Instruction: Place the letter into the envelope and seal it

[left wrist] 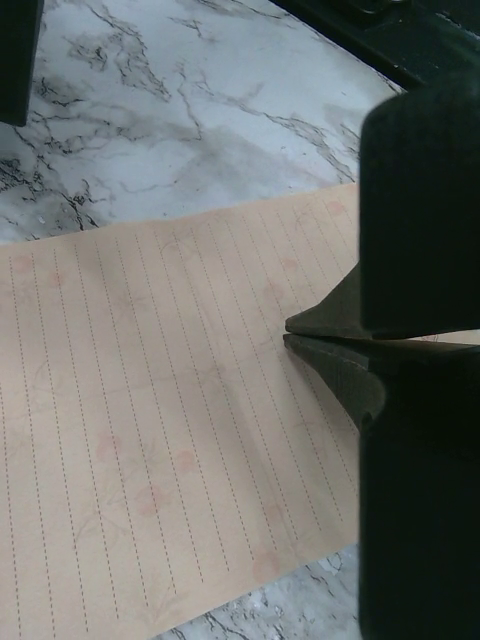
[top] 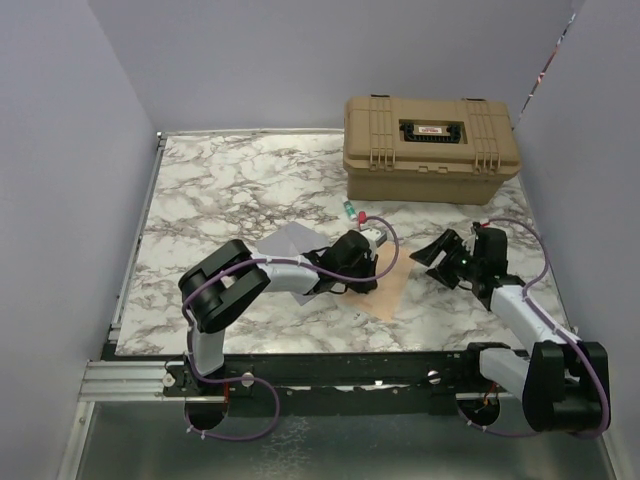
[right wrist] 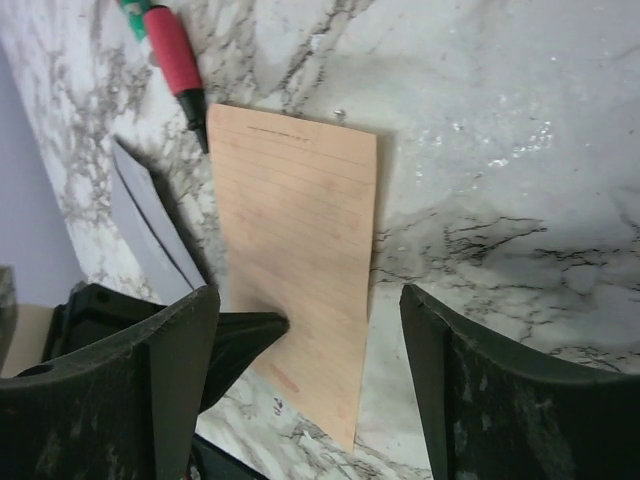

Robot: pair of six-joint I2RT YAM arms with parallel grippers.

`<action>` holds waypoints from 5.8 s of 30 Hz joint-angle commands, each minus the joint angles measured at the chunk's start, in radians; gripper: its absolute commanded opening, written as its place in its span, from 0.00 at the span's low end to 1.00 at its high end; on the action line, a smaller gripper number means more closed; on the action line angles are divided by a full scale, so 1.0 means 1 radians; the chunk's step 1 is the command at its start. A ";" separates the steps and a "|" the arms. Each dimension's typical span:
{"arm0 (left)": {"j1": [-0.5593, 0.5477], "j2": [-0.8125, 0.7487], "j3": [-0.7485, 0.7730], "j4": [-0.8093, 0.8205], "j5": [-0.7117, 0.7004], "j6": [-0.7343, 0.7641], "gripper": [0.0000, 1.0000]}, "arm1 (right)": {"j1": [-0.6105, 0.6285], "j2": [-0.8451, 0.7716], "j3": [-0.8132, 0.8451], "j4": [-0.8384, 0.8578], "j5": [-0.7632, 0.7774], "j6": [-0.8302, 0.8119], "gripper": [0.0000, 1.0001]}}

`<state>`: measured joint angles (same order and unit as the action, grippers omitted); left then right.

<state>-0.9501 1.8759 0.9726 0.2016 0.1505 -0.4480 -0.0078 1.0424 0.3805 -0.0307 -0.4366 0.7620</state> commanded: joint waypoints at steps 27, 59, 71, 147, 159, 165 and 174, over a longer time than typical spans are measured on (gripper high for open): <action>0.014 0.096 -0.018 -0.146 0.010 0.050 0.03 | 0.000 0.469 -0.052 0.635 -0.353 0.060 0.77; 0.170 -0.289 0.144 -0.245 -0.052 0.062 0.98 | 0.000 0.136 0.288 0.239 -0.319 -0.198 0.00; 0.295 -0.488 0.383 -0.261 0.039 0.200 0.99 | 0.000 0.090 0.726 0.245 -0.661 -0.090 0.00; 0.456 -0.466 0.364 0.300 0.769 -0.330 0.42 | 0.047 0.198 1.052 0.619 -0.562 0.098 0.00; 0.465 -0.437 0.392 0.300 0.647 -0.296 0.00 | 0.071 0.211 1.015 0.837 -0.982 0.232 0.46; 0.471 -0.409 0.418 0.300 0.618 -0.270 0.00 | 0.076 0.159 1.060 0.369 -1.030 -0.117 0.67; 0.473 -0.431 0.402 0.300 0.754 -0.214 0.00 | 0.077 0.217 1.151 0.161 -0.819 -0.244 0.76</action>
<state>-0.4835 1.4628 1.3632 0.4850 0.8066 -0.6994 0.0666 1.2171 1.4647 0.3222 -1.3453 0.6392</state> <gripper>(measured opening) 0.002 0.730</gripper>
